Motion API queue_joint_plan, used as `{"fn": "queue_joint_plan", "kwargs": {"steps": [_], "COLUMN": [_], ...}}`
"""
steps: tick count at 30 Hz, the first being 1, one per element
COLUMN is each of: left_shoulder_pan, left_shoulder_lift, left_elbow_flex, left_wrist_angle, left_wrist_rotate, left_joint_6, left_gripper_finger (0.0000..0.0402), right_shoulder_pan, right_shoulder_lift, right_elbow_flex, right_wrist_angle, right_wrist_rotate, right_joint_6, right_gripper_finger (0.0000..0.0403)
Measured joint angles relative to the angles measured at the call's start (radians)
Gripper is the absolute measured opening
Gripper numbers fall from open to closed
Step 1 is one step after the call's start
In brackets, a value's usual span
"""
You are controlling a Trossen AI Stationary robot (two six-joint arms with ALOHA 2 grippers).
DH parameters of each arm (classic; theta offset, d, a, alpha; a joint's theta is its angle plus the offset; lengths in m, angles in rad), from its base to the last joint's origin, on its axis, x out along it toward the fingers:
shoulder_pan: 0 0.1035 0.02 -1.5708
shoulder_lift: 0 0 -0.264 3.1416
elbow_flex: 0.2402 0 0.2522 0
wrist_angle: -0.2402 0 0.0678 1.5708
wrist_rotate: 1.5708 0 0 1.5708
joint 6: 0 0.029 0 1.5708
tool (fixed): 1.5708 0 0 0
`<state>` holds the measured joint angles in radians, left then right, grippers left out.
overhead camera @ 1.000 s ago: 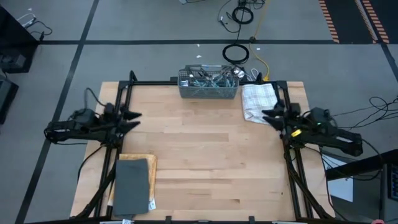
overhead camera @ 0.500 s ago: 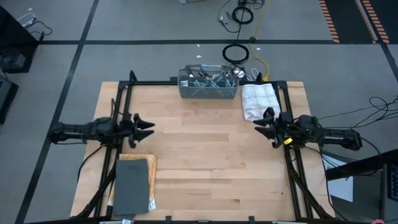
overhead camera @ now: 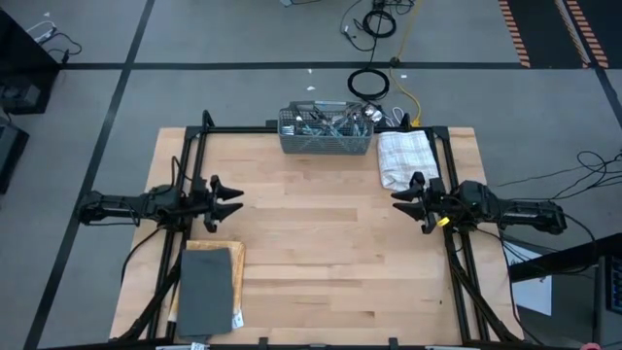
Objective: Sort silverware
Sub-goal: Return to Home Position
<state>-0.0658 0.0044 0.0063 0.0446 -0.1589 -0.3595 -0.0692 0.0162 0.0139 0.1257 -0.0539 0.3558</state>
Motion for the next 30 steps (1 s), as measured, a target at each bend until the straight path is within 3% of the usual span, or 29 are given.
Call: {"fn": "queue_joint_plan", "kwargs": {"steps": [30], "left_shoulder_pan": [0.000], "left_shoulder_lift": [0.002], "left_elbow_flex": [-0.001], "left_wrist_angle": [0.000], "left_wrist_rotate": [-0.028], "left_joint_6": [0.001], "left_gripper_finger": [0.0224], "right_shoulder_pan": [0.000], "right_shoulder_lift": [0.000], "right_elbow_flex": [0.000], "right_wrist_angle": [0.002], "right_wrist_rotate": [0.001], "right_joint_6": [0.022], "right_gripper_finger": [0.0139]}}
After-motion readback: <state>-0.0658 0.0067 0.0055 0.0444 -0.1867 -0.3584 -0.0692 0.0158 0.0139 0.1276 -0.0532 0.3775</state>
